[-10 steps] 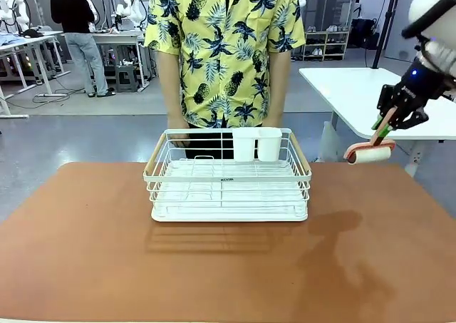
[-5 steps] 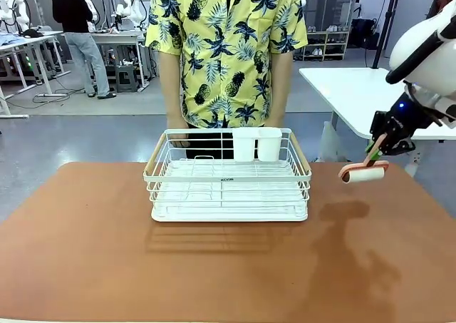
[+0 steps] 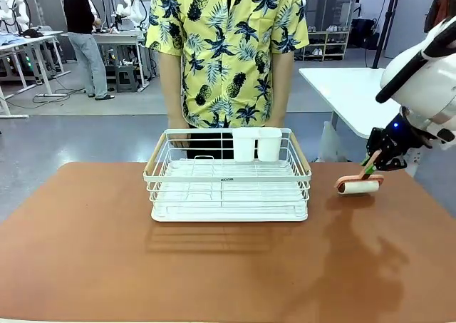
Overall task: Clean the table.
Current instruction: Place the Lint Roller down when the Dish drying rack is positioned in the middle of the table.
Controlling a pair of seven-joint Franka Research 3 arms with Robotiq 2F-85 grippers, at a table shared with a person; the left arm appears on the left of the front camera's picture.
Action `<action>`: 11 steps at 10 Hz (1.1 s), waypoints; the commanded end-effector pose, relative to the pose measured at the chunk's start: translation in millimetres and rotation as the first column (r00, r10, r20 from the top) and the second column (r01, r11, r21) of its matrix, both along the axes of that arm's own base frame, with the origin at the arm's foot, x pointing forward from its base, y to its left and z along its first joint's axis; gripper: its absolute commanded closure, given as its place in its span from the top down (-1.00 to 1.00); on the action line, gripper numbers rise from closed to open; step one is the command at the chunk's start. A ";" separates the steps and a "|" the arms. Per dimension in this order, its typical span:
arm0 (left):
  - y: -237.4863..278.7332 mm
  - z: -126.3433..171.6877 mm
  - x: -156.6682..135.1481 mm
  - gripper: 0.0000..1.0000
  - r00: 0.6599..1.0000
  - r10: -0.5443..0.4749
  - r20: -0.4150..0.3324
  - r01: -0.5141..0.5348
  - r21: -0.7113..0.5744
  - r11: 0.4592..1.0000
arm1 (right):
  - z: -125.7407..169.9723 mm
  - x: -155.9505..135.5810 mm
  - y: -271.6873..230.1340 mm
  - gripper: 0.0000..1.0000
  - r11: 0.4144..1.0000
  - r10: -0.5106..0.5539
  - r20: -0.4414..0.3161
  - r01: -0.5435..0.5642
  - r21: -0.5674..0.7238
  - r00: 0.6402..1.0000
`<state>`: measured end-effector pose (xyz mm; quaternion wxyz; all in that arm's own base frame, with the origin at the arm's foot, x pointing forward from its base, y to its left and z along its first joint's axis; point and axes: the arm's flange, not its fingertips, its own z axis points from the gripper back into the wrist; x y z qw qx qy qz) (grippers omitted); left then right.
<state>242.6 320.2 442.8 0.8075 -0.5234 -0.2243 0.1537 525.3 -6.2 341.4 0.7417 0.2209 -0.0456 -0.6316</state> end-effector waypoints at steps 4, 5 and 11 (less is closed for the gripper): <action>3.9 1.1 -0.6 1.00 1.000 -0.007 0.030 0.008 -0.010 1.000 | -35.1 -13.7 1.3 -0.58 1.000 0.009 0.040 -0.009 0.015 0.999; 3.9 1.1 -0.6 1.00 1.000 -0.007 0.030 0.008 -0.010 1.000 | -30.5 -16.5 -1.5 -0.22 1.000 0.012 0.049 -0.012 0.010 0.999; 3.9 1.1 -0.6 1.00 1.000 -0.007 0.030 0.008 -0.010 1.000 | 14.4 -65.0 12.5 0.96 0.992 0.038 -0.117 -0.052 -0.113 0.992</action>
